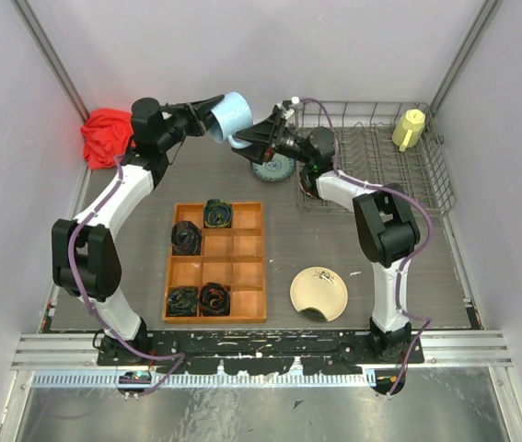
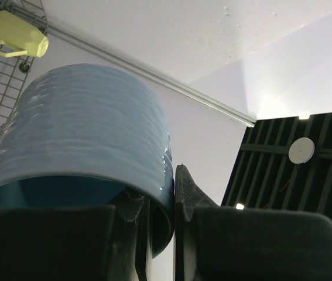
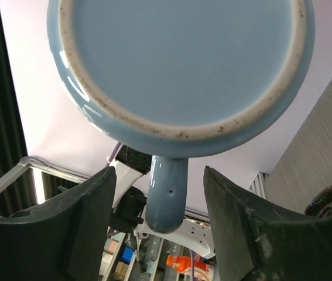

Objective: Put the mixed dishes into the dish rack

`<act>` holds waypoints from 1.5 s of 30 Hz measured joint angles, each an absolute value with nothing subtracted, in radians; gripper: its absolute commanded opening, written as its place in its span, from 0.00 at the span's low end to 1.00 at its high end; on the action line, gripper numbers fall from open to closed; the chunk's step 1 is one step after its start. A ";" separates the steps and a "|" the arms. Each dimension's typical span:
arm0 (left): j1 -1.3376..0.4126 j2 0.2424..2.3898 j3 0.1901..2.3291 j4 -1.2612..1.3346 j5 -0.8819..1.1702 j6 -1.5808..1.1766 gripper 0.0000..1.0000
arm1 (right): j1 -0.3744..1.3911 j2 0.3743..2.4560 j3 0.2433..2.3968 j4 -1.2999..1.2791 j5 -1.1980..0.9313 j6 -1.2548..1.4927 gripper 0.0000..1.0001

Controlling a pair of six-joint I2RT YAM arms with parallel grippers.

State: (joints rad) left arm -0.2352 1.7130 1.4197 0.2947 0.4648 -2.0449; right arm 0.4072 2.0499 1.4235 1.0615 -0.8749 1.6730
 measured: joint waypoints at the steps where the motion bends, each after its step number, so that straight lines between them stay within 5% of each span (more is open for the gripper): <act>1: -0.236 1.713 1.419 0.295 0.465 -2.044 0.00 | 0.410 2.058 1.428 1.077 -0.873 1.688 0.63; 11: -0.244 1.713 1.395 0.311 0.465 -2.038 0.00 | 0.416 2.099 1.446 1.163 -0.855 1.806 0.52; 34: -0.253 1.711 1.383 0.314 0.480 -1.966 0.00 | 0.425 2.136 1.459 1.179 -0.871 1.858 0.46; 45: -0.253 1.711 1.404 0.276 0.490 -1.959 0.00 | 0.439 2.145 1.459 1.181 -0.874 1.835 0.11</act>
State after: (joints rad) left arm -0.2531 1.7111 1.4044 0.2760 0.4904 -1.9591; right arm 0.4389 2.1448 1.4590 1.1812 -0.8742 1.8351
